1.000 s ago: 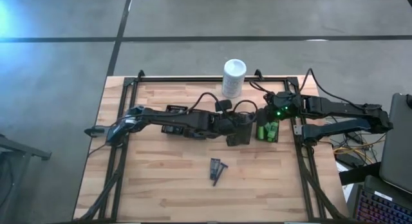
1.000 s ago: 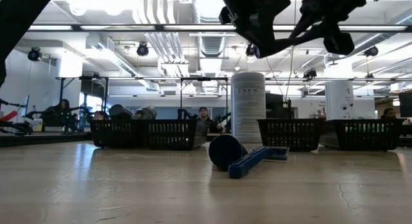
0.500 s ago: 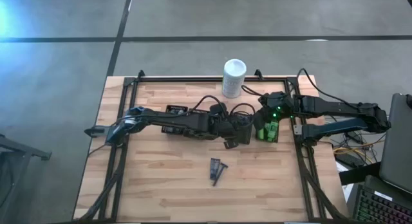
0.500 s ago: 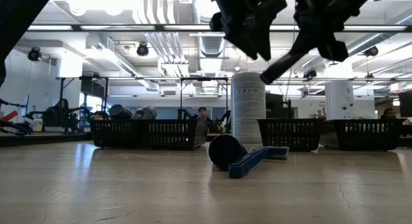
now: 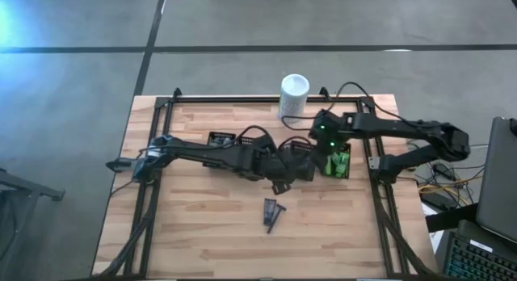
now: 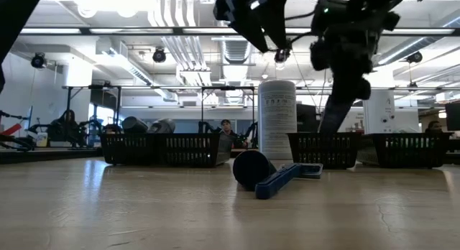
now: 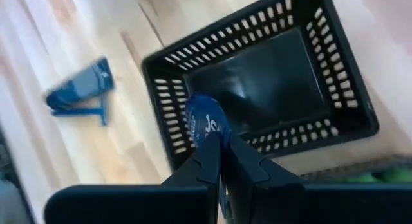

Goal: Pick & Place Travel size toiletries
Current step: Put the blue shaver cream into the middle right black bin, then adjust the blue shaver cream

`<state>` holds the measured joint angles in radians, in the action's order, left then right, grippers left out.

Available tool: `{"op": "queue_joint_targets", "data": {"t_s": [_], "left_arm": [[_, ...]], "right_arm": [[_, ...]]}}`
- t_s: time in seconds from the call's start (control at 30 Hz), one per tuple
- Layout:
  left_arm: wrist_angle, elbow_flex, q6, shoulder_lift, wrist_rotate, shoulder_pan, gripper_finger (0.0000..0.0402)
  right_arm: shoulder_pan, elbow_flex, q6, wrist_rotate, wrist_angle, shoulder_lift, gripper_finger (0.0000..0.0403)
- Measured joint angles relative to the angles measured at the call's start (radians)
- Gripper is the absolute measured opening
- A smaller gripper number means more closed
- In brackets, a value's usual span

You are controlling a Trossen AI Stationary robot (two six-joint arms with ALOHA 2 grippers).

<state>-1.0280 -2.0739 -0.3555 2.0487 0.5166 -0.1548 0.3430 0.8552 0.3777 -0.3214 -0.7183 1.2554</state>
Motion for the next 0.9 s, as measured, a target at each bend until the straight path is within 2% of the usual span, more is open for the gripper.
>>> {"op": "queue_joint_targets", "data": {"t_s": [0.23, 0.33, 0.43, 0.57, 0.73, 0.9], "left_arm": [[-0.039, 0.002, -0.036, -0.005, 0.007, -0.002, 0.0271], [-0.05, 0.002, -0.04, -0.005, 0.007, -0.005, 0.0271], [-0.07, 0.002, -0.044, -0.005, 0.008, -0.008, 0.0271], [-0.092, 0.021, -0.046, -0.006, 0.017, -0.014, 0.0271], [-0.136, 0.053, -0.046, -0.008, 0.019, -0.022, 0.0271], [-0.179, 0.073, -0.046, -0.009, 0.018, -0.036, 0.0271]], "right_arm": [[-0.001, 0.109, -0.112, -0.004, -0.042, 0.186, 0.0008], [-0.001, 0.149, -0.117, 0.024, -0.07, 0.255, 0.0009], [-0.004, 0.182, -0.125, 0.097, -0.087, 0.298, 0.0021], [-0.007, 0.226, -0.13, 0.16, -0.089, 0.318, 0.0068], [-0.012, 0.258, -0.15, 0.183, -0.096, 0.302, 0.0144], [-0.03, 0.271, -0.163, 0.316, -0.134, 0.287, 0.0206]]}}
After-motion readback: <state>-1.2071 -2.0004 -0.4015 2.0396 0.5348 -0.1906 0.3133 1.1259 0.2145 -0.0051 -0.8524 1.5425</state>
